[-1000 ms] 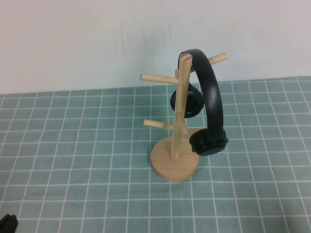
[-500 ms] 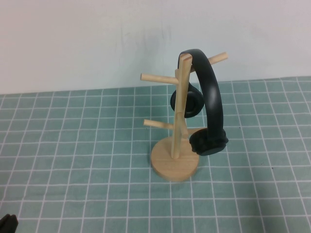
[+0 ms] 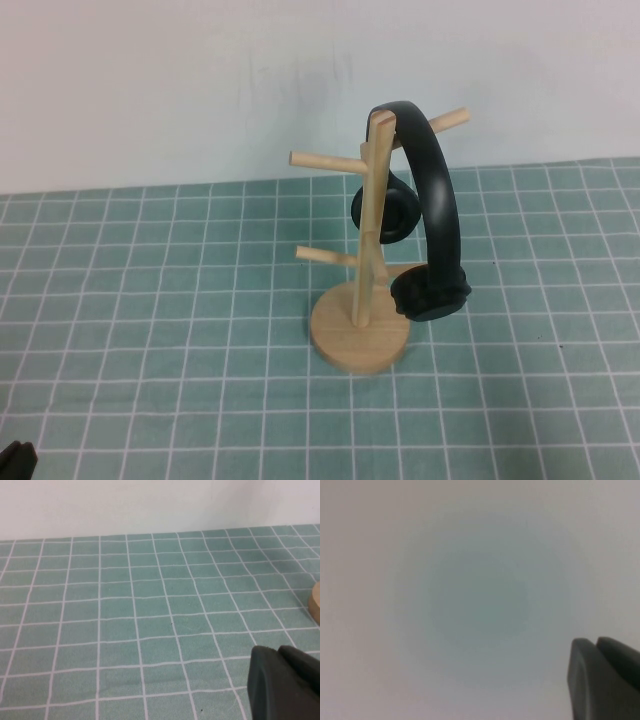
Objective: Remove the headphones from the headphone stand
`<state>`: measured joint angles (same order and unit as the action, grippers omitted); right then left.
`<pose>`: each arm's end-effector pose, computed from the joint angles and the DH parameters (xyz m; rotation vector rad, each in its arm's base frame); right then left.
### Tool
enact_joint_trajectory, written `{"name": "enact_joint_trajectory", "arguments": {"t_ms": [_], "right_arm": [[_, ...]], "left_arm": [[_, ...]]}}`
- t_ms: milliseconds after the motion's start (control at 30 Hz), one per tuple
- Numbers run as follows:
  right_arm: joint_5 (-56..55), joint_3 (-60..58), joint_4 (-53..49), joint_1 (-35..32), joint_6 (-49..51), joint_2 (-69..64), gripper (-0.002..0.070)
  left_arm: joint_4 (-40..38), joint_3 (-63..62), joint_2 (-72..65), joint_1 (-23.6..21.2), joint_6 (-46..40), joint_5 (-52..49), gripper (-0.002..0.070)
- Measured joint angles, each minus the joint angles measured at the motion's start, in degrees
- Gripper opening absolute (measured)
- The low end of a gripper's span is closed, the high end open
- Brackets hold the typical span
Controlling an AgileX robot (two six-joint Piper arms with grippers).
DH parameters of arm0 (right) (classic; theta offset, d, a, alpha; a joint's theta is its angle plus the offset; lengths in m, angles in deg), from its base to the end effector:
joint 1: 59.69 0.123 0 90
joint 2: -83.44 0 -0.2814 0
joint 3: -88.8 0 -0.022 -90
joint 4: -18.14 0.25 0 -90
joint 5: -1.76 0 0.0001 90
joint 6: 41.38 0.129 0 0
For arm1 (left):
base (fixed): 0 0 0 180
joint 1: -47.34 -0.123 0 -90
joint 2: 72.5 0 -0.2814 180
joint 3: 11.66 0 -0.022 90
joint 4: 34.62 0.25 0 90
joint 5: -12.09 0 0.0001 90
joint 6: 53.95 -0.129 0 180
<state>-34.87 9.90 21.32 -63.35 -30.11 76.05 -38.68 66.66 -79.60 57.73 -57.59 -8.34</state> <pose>0.0670 -0.0086 0.2806 0.1626 0.8535 0.1517 0.0902 -0.0198 0.1645 0.1820 1.8402 -0.1514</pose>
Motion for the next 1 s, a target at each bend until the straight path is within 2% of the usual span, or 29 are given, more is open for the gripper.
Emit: {"name": "enact_joint_trajectory", "arguments": {"t_ms": [133, 267, 400, 600, 800, 867, 1000], "right_arm": [[-8.18, 1.44, -0.37, 0.0, 1.3, 0.26, -0.0008], [-5.12, 10.05, -0.7, 0.0, 2.27, 0.33, -0.0008], [9.18, 23.18, -0.99, 0.0, 4.27, -2.13, -0.0008], [35.39, 40.83, -1.39, 0.0, 8.85, -15.51, -0.0008], [61.57, 48.47, 2.74, 0.0, 9.05, -31.77, -0.0008], [66.39, 48.58, 6.0, 0.0, 6.27, -36.93, -0.0008], [69.04, 48.58, 13.7, 0.0, -4.11, -44.17, -0.0008]], "left_arm": [[0.0, 0.0, 0.0, 0.0, 0.0, 0.0, -0.0006], [0.0, 0.0, 0.0, 0.0, 0.0, 0.0, -0.0006], [0.0, 0.0, 0.0, 0.0, 0.0, 0.0, -0.0006], [0.0, 0.0, 0.0, 0.0, 0.0, 0.0, -0.0006], [0.0, 0.0, 0.0, 0.0, 0.0, 0.0, -0.0006], [0.0, 0.0, 0.0, 0.0, 0.0, 0.0, -0.0006], [0.0, 0.0, 0.0, 0.0, 0.0, 0.0, -0.0006]]}}
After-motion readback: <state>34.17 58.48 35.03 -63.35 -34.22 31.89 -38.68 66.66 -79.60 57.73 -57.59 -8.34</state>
